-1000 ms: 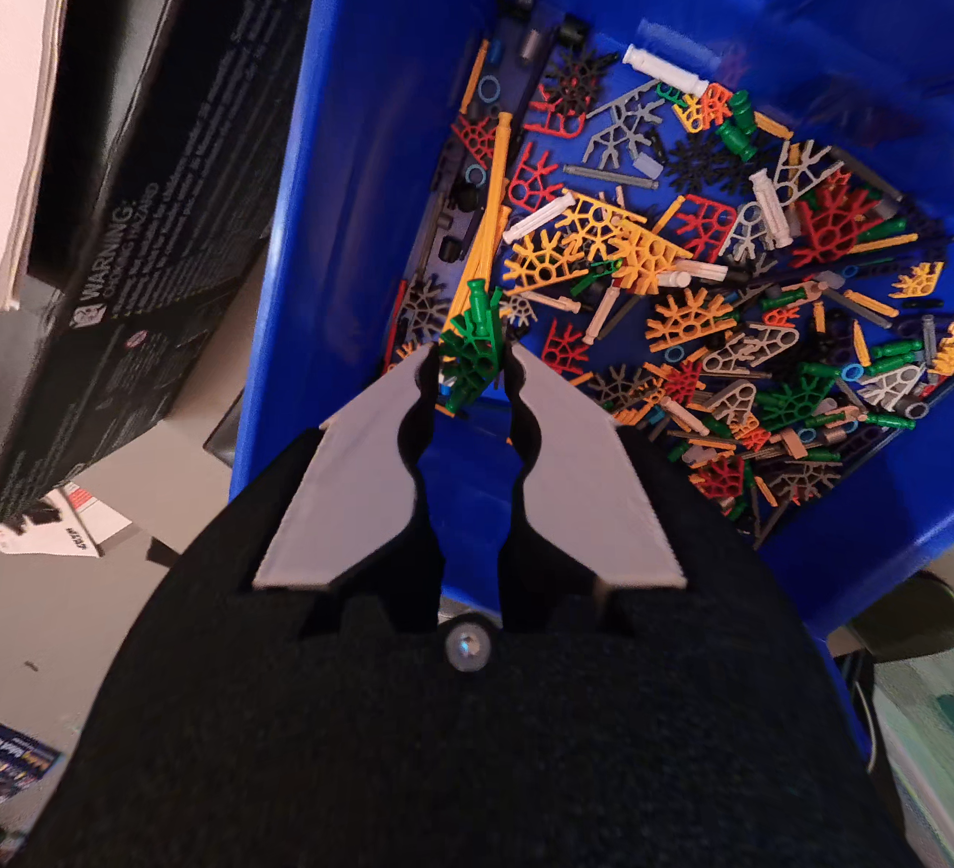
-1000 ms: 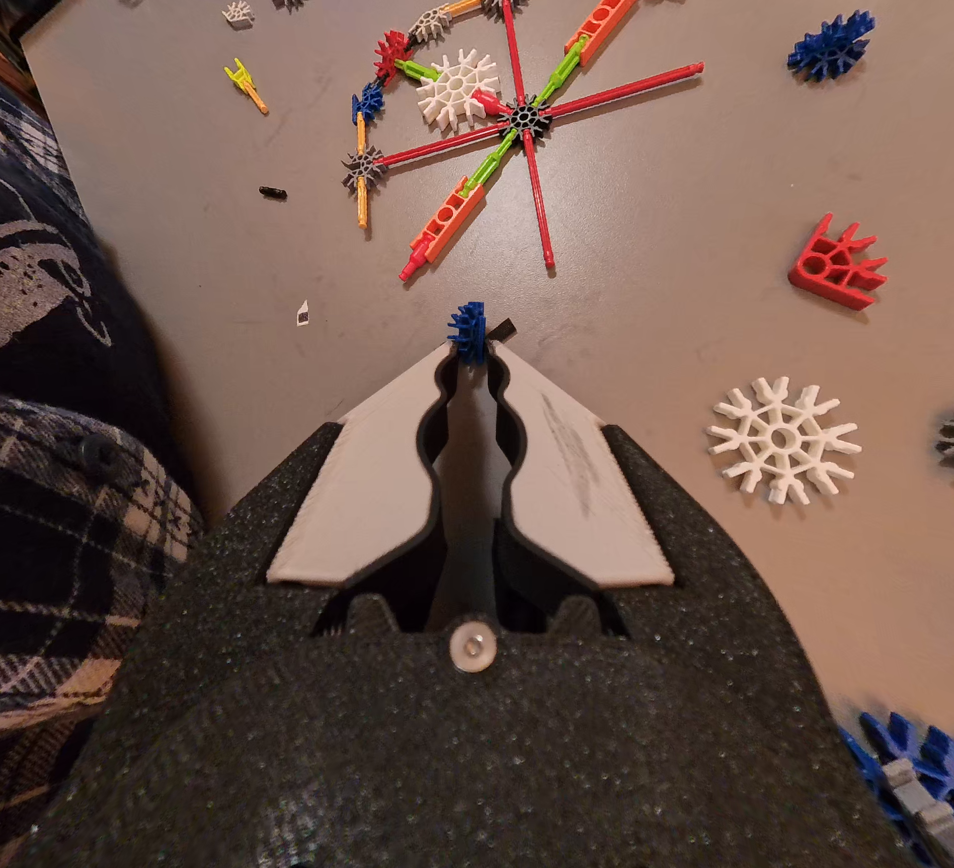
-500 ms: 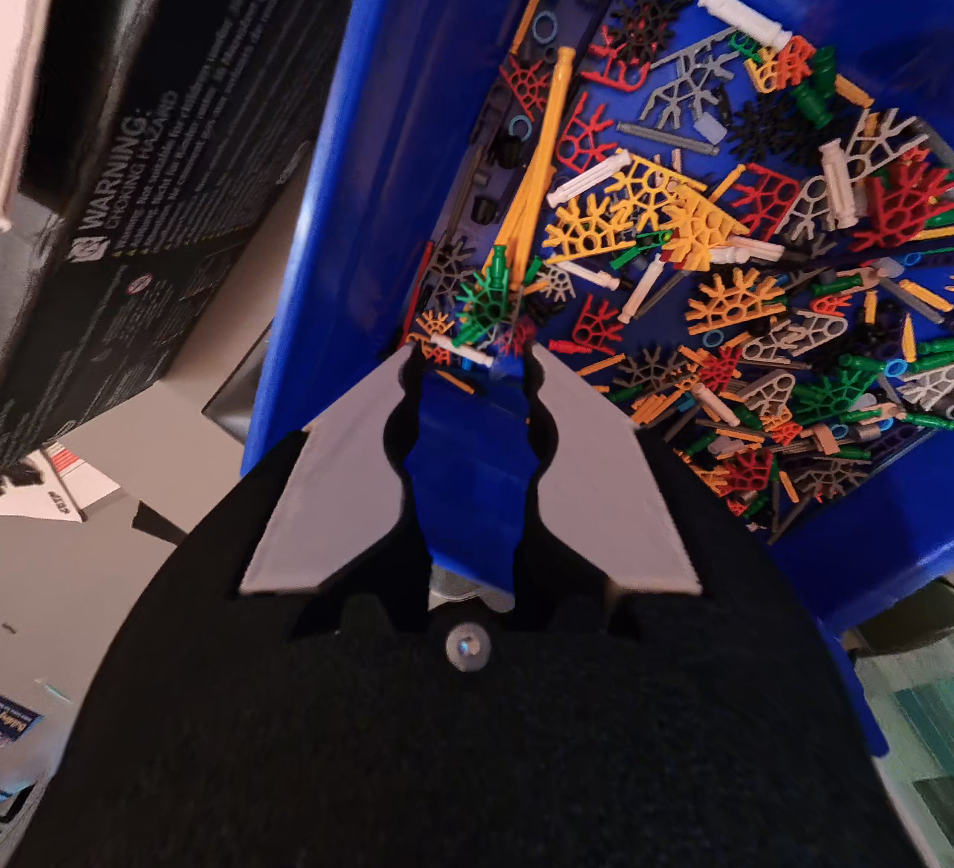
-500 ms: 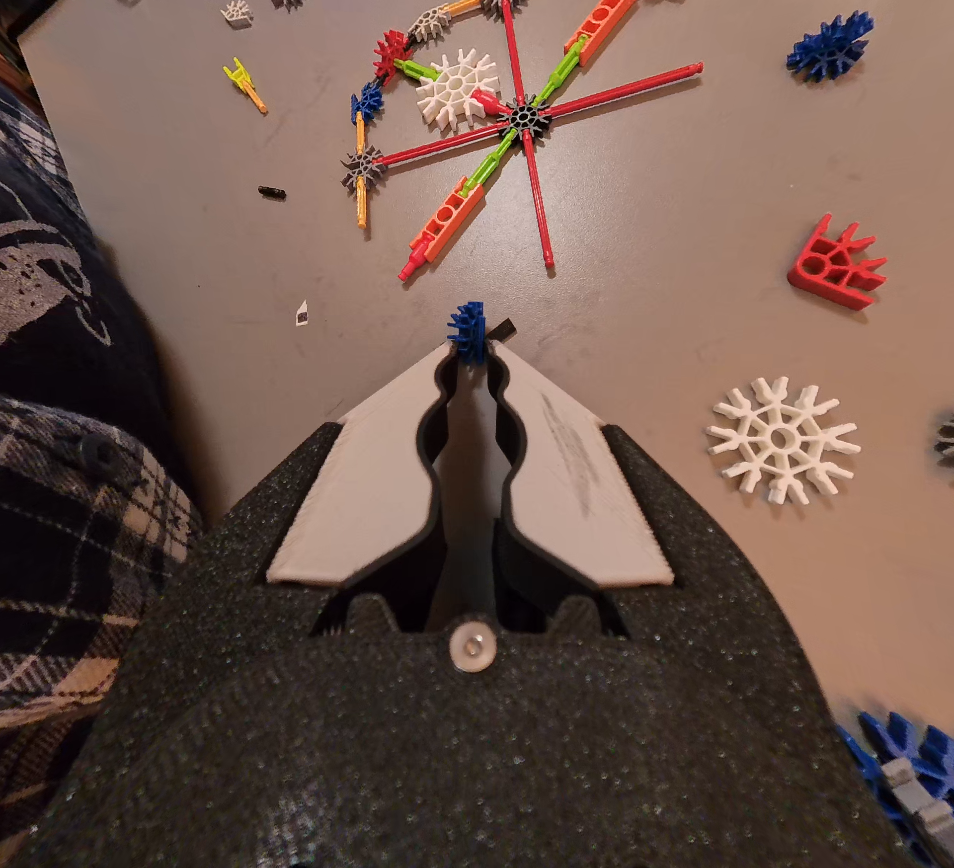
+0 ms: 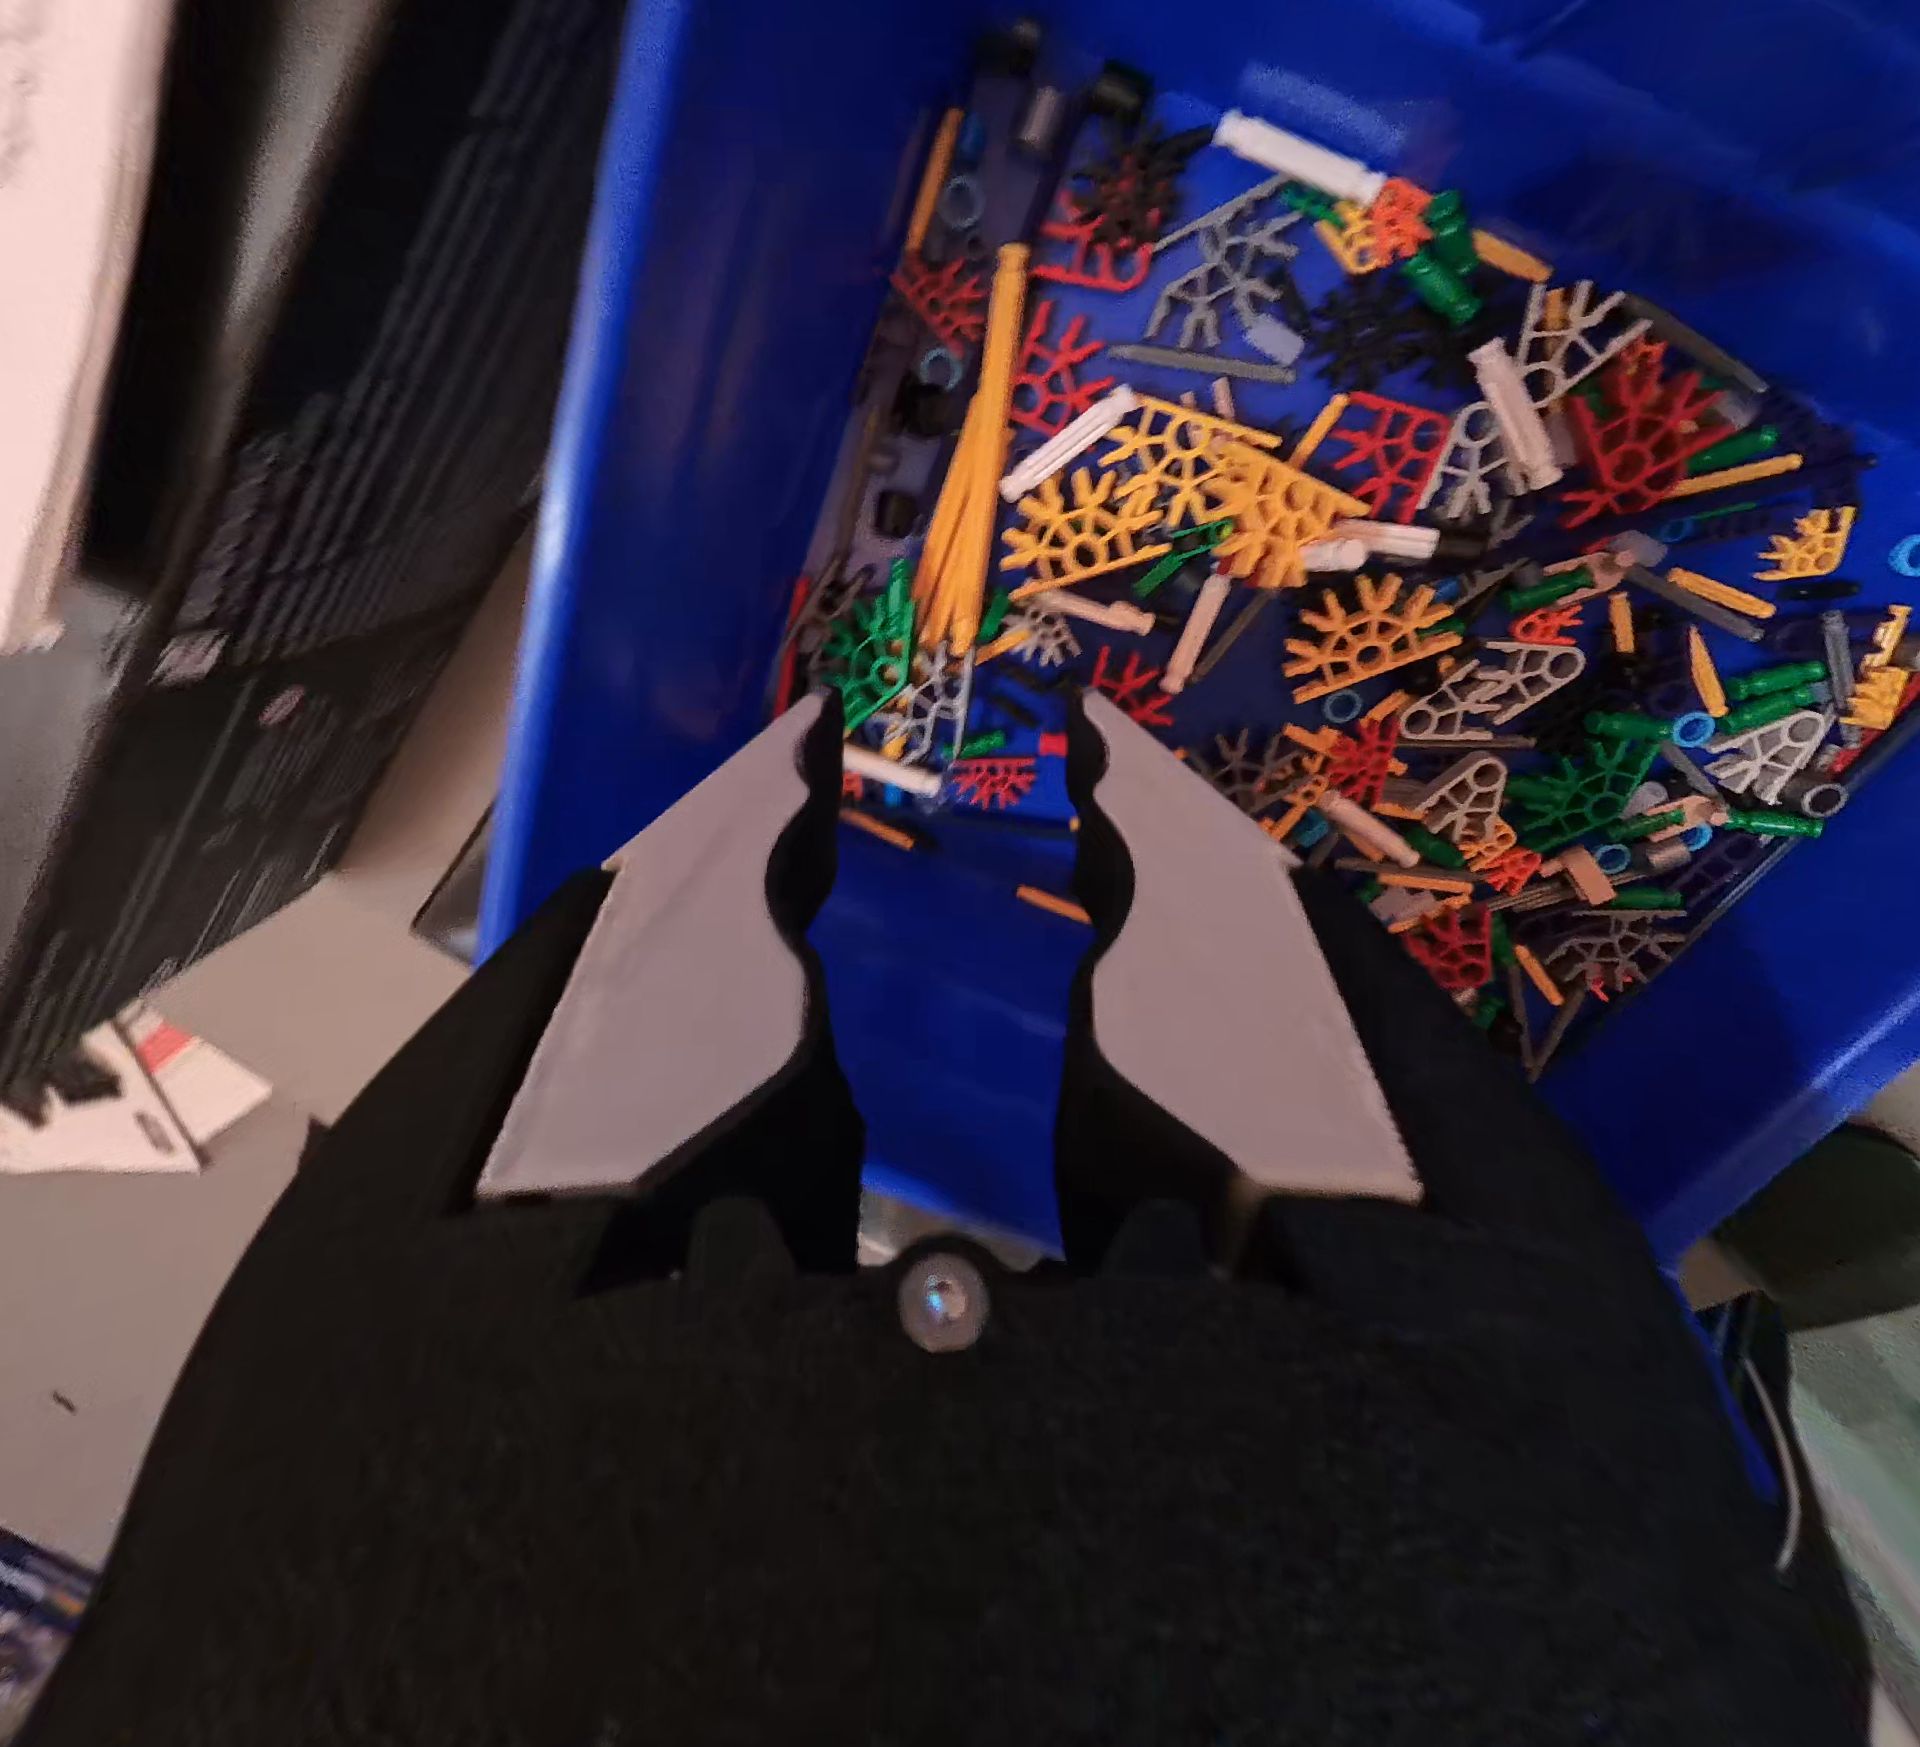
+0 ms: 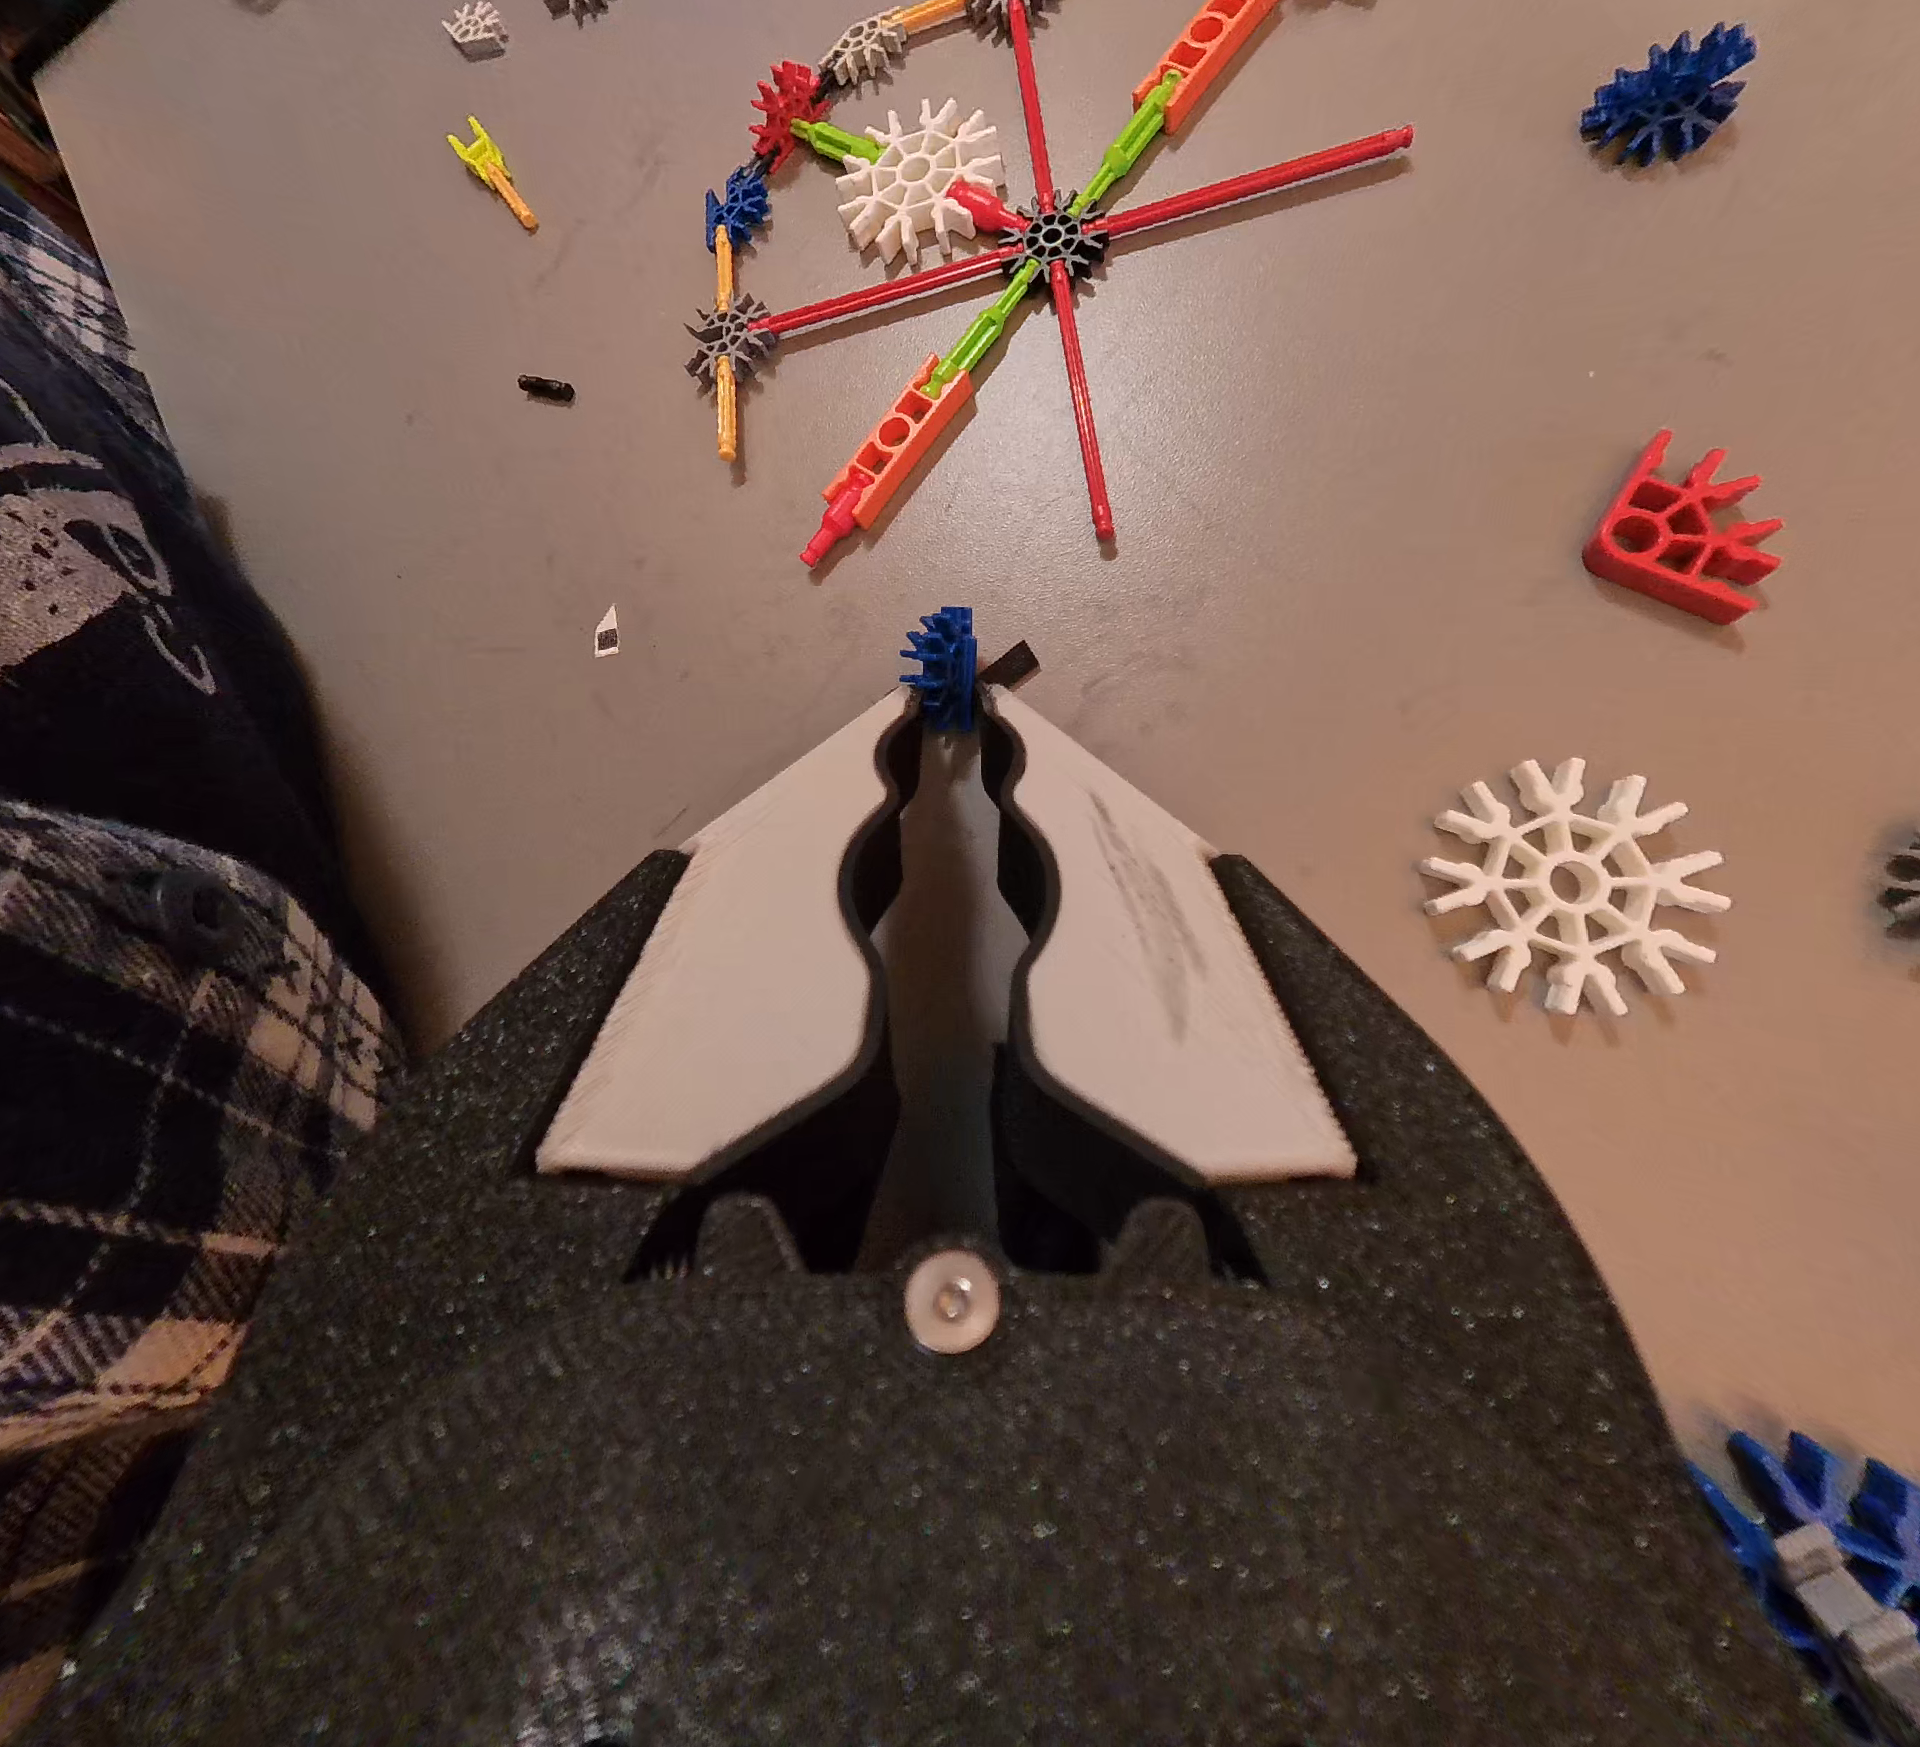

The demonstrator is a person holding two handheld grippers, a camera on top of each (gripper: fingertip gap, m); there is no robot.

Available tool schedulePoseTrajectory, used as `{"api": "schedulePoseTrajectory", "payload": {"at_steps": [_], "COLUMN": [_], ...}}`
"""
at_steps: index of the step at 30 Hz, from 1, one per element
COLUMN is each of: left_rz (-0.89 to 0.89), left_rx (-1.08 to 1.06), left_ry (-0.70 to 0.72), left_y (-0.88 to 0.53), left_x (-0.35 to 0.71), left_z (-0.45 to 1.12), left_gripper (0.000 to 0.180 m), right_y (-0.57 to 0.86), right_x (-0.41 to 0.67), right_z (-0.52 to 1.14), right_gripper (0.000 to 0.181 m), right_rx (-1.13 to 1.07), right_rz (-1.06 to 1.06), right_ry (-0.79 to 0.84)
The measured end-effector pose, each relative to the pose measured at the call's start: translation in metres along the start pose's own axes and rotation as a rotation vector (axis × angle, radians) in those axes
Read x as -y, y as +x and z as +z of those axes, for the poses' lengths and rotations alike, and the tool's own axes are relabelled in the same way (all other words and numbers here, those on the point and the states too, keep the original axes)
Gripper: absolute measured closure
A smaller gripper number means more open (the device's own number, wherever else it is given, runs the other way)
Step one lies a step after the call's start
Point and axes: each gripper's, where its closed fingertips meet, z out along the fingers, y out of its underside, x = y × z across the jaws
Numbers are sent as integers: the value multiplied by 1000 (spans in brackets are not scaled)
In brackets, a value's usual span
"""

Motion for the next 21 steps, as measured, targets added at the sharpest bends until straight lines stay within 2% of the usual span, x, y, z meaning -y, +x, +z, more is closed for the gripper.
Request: {"api": "schedulePoseTrajectory", "payload": {"at_steps": [2, 5, 8, 11, 13, 16, 17, 18, 21], "left_rz": [43, 80, 118, 139, 115, 80, 75, 66, 65], "left_rx": [-59, -110, -135, -86, -105, -83, -89, -91, -70], "left_ry": [10, 1, 5, -84, -85, -85, -75, -74, -102], "left_y": [17, 36, 50, 46, 48, 41, 41, 40, 35], "left_x": [10, 22, 36, 27, 27, 21, 20, 18, 8], "left_z": [11, 27, 41, 55, 57, 54, 54, 54, 52], "left_gripper": [131, 95, 93, 96, 106, 139, 158, 164, 164], "right_y": [0, 0, 0, 0, 0, 1, 1, 1, 0], "right_x": [0, 0, 0, 0, 1, 1, 1, 1, 1], "right_z": [0, 0, 0, 0, 0, 0, 0, 0, 0], "right_gripper": [171, 171, 172, 172, 171, 172, 171, 171, 171], "right_rx": [-1, -1, -2, -5, -8, -7, -6, -5, -1], "right_rz": [0, -1, -1, -1, -2, 0, 2, 3, 4], "right_ry": [0, 0, 1, 1, 2, 3, 3, 3, 3]}}
